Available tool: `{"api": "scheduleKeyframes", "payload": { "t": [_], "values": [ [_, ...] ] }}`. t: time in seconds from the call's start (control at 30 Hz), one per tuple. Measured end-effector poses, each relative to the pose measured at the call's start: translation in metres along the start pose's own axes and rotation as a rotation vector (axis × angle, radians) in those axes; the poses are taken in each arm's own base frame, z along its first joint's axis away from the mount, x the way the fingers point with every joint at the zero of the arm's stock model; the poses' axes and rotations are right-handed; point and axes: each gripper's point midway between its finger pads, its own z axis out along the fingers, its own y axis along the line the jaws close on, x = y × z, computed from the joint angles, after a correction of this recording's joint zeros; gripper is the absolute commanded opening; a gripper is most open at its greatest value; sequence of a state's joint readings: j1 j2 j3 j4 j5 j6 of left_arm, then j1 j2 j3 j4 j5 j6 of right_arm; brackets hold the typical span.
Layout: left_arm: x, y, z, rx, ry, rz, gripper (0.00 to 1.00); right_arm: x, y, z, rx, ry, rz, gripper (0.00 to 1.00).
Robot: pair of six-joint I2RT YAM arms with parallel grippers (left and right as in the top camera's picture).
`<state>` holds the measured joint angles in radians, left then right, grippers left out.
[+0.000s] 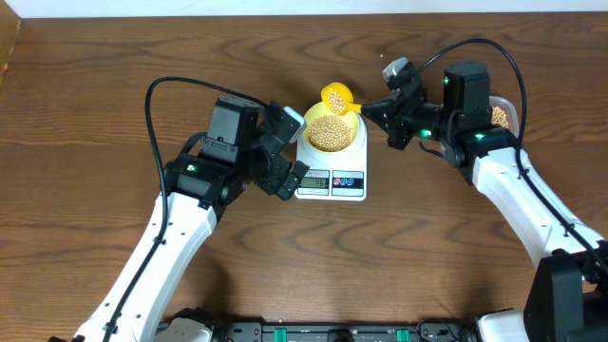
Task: Scoop item into bowl and weigh 50g on scale
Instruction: 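Tilt the scoop slightly to trickle soybeans into the bowl, then keep tilting the scoop over the bowl to add a few more soybeans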
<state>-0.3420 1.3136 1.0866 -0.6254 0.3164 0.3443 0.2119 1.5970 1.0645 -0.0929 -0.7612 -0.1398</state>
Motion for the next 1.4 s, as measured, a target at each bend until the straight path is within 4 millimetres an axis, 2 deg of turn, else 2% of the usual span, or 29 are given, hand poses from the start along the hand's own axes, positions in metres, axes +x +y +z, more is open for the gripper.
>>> {"api": "scheduleKeyframes", "payload": {
  "t": [0.47, 0.73, 0.87, 1.03, 1.4],
  "values": [
    [0.0, 0.0, 0.0, 0.0, 0.0, 0.0, 0.99, 0.004, 0.001, 0.0, -0.002, 0.016, 0.012, 0.01],
    [0.0, 0.0, 0.0, 0.0, 0.0, 0.0, 0.99, 0.004, 0.001, 0.0, -0.003, 0.016, -0.081, 0.01],
    [0.0, 0.0, 0.0, 0.0, 0.0, 0.0, 0.99, 0.014, 0.002, 0.0, -0.008, 0.051, -0.075, 0.01],
    [0.0, 0.0, 0.0, 0.0, 0.0, 0.0, 0.99, 0.009, 0.001, 0.0, -0.004, 0.034, -0.137, 0.01],
    [0.0, 0.0, 0.0, 0.0, 0.0, 0.0, 0.99, 0.013, 0.002, 0.0, -0.009, 0.048, -0.142, 0.01]
  ]
}}
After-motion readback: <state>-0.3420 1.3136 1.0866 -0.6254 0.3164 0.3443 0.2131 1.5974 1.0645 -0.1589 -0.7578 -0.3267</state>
